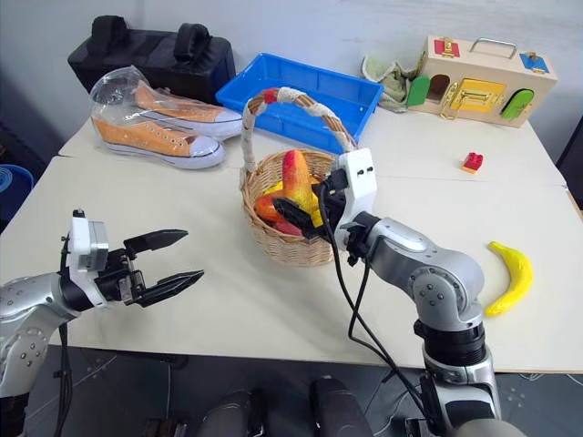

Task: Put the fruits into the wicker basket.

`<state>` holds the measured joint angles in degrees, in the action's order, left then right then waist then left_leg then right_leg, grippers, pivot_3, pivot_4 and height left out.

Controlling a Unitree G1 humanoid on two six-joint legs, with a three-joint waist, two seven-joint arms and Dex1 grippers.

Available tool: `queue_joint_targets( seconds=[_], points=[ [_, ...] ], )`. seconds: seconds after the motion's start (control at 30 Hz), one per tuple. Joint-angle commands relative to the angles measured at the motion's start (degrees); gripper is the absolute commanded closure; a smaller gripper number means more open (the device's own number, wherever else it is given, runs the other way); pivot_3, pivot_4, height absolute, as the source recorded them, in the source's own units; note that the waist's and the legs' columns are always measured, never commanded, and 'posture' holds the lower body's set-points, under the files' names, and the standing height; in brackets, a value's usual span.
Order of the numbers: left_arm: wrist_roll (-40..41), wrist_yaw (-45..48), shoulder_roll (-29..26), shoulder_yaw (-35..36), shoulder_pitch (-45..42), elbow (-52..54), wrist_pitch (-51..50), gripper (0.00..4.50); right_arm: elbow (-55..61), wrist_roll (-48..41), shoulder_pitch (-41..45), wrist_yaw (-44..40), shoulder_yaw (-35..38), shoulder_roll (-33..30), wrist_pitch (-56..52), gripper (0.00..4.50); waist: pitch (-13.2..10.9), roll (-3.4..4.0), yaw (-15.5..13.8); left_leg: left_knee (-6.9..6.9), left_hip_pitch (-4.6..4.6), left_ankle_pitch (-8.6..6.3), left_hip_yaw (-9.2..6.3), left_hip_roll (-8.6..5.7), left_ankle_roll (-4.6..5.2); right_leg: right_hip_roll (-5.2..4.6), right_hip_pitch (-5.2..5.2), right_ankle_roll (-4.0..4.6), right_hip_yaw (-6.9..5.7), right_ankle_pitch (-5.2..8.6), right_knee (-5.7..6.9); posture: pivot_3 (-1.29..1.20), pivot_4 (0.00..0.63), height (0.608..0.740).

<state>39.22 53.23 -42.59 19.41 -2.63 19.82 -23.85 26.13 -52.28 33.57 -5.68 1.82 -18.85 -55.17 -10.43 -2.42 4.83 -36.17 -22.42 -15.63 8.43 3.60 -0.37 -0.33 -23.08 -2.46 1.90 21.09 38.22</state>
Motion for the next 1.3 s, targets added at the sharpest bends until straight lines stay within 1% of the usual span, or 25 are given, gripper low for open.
queue_joint_targets(
  seconds=[0.03, 0.17, 0.2, 0.23, 0.3, 0.4, 0.43, 0.47, 0.53, 0.6, 0.77, 0.83, 0.97, 1.07, 1.13, 1.2, 1.3],
  points=[
    [2.5, -0.3, 0.3, 0.8, -1.8, 1.5, -0.6, 0.0, 5.9, -3.3, -1.3, -3.7, 4.9, -3.0, 1.6, 0.02, 0.0, 0.0, -0.2, 0.0, -0.01, 0.01, 0.0, -0.01, 0.01, 0.0, 0.0, 0.0, 0.0, 0.0, 0.0, 0.0, 0.15, 0.74],
    [2.5, 0.2, 0.4, -0.2, -3.5, 0.5, -0.9, 0.0, 8.2, -1.7, -6.9, -9.2, 8.6, -9.5, 3.7, 0.02, 0.0, 0.0, -0.2, -0.01, 0.02, 0.0, -0.02, -0.05, 0.07, -0.03, 0.13, 0.0, 0.0, 0.0, -0.13, 0.0, 0.15, 0.74],
    [2.3, 0.6, 0.5, -0.8, -4.2, -0.2, -0.8, 0.0, 9.7, -1.2, -9.9, -13.2, 9.9, -12.1, 5.5, 0.02, 0.0, 0.0, -0.4, 0.0, 0.02, 0.0, -0.02, -0.05, 0.08, -0.04, 0.16, 0.0, 0.0, 0.0, -0.18, 0.0, 0.15, 0.74],
    [2.2, 1.0, 0.6, -1.3, -5.0, -0.9, -0.8, 0.0, 11.0, -1.3, -12.9, -15.5, 11.5, -13.6, 6.9, 0.02, 0.0, 0.0, -0.5, 0.0, 0.01, -0.01, -0.03, -0.05, 0.09, -0.03, 0.18, 0.0, -0.02, 0.0, -0.23, 0.0, 0.15, 0.74],
    [2.0, 1.7, 0.7, -2.3, -6.4, -1.9, -0.8, 0.0, 13.3, -3.3, -18.9, -18.6, 15.8, -14.9, 9.6, 0.02, 0.0, 0.0, -0.8, 0.03, 0.04, -0.04, -0.04, -0.06, 0.1, -0.03, 0.24, 0.0, -0.01, 0.0, -0.27, 0.0, 0.15, 0.74],
    [1.5, 2.7, 0.9, -3.5, -9.1, -4.2, -0.6, 0.0, 16.2, -4.2, -32.5, -22.8, 25.0, -16.6, 11.8, 0.02, 0.0, 0.0, -1.2, 0.04, 0.05, -0.04, -0.05, -0.05, 0.09, 0.0, 0.25, -0.01, -0.01, 0.0, -0.27, 0.0, 0.15, 0.74],
    [1.3, 3.0, 0.9, -3.7, -9.6, -4.7, -0.5, 0.0, 16.7, -4.0, -35.7, -24.1, 26.9, -17.1, 12.7, 0.02, 0.0, 0.0, -1.4, 0.05, 0.06, -0.04, -0.08, -0.05, 0.09, 0.01, 0.29, -0.02, -0.02, 0.0, -0.28, 0.0, 0.15, 0.74],
    [0.9, 3.7, 0.8, -4.3, -10.2, -5.7, -0.3, 0.0, 16.7, -0.9, -40.0, -25.6, 29.4, -16.8, 15.8, 0.02, 0.0, 0.01, -1.4, 0.04, 0.14, -0.06, -0.08, -0.04, 0.07, 0.03, 0.36, -0.02, -0.01, 0.0, -0.29, 0.0, 0.15, 0.74],
    [-0.3, 5.8, -0.1, -5.6, -10.8, -7.4, 0.3, 0.0, 14.8, 9.9, -49.9, -30.7, 33.6, -15.7, 26.9, 0.02, 0.0, 0.01, -1.6, 0.01, 0.17, -0.05, -0.04, -0.05, 0.08, 0.03, 0.42, -0.02, 0.03, 0.0, -0.33, 0.0, 0.15, 0.74],
    [-1.4, 7.3, -0.5, -6.4, -10.9, -8.7, 1.0, 0.0, 12.1, 16.3, -56.4, -33.4, 36.2, -13.5, 35.5, 0.02, 0.0, 0.02, -1.7, 0.0, 0.29, -0.04, -0.04, -0.07, 0.1, 0.03, 0.55, -0.02, 0.04, 0.0, -0.38, 0.0, 0.15, 0.74],
    [-3.8, 10.0, -0.8, -7.7, -10.9, -12.2, 3.3, 0.0, 0.0, 24.5, -67.7, -34.3, 45.7, -5.7, 51.3, 0.02, 0.0, 0.04, -1.6, 0.0, 0.52, 0.0, 0.04, -0.1, 0.14, 0.01, 0.74, 0.06, 0.08, -0.05, -0.34, 0.0, 0.15, 0.74],
    [-3.9, 10.2, -0.6, -7.6, -11.2, -12.4, 3.4, 0.0, -2.5, 25.7, -68.8, -34.1, 46.5, -4.7, 54.8, 0.02, 0.0, 0.04, -1.6, 0.07, 0.64, -0.01, 0.03, -0.11, 0.13, 0.0, 0.84, 0.08, 0.07, -0.04, -0.36, 0.0, 0.15, 0.74],
    [-2.6, 10.5, -0.6, -7.1, -11.6, -12.1, 2.1, 0.0, -6.6, 23.3, -70.8, -33.8, 47.5, -3.7, 54.1, 0.02, 0.0, 0.08, -1.2, 0.23, 1.3, -0.1, 0.11, -0.09, 0.06, -0.02, 1.41, 0.25, 0.13, 0.05, -0.4, 0.0, 0.15, 0.74],
    [-2.6, 10.3, -0.6, -6.8, -11.0, -11.3, 2.1, 0.0, -6.8, 22.8, -69.3, -32.5, 46.5, -5.1, 51.9, 0.02, 0.0, 0.19, -1.2, 0.26, 1.37, -0.39, 0.03, -0.07, -0.06, -0.01, 1.48, 0.4, 0.06, 0.13, -0.39, 0.0, 0.15, 0.74],
    [-2.1, 9.4, -0.5, -6.0, -10.4, -10.1, 1.6, 0.0, -6.9, 19.8, -64.7, -28.7, 46.6, -7.9, 46.1, 0.02, 0.0, 0.25, -0.9, 0.24, 1.37, -0.34, 0.03, -0.06, 0.0, 0.0, 1.48, 0.41, 0.06, 0.14, -0.38, 0.0, 0.15, 0.74],
    [-1.5, 8.6, -0.4, -5.3, -9.8, -8.9, 1.1, 0.0, -8.4, 17.2, -59.2, -23.8, 47.4, -13.4, 36.8, 0.02, 0.0, 0.27, -0.4, 0.16, 1.35, -0.27, 0.04, -0.06, 0.1, -0.02, 1.48, 0.39, 0.08, 0.13, -0.35, 0.0, 0.15, 0.74],
    [-0.8, 7.5, -0.1, -4.4, -8.9, -7.1, 0.3, 0.0, -13.0, 13.6, -51.3, -20.8, 46.2, -22.8, 22.5, 0.02, 0.0, 0.38, -0.3, 0.12, 1.35, -0.23, 0.05, -0.11, 0.17, -0.06, 1.48, 0.36, 0.1, 0.11, -0.34, 0.0, 0.15, 0.74]
  ],
)
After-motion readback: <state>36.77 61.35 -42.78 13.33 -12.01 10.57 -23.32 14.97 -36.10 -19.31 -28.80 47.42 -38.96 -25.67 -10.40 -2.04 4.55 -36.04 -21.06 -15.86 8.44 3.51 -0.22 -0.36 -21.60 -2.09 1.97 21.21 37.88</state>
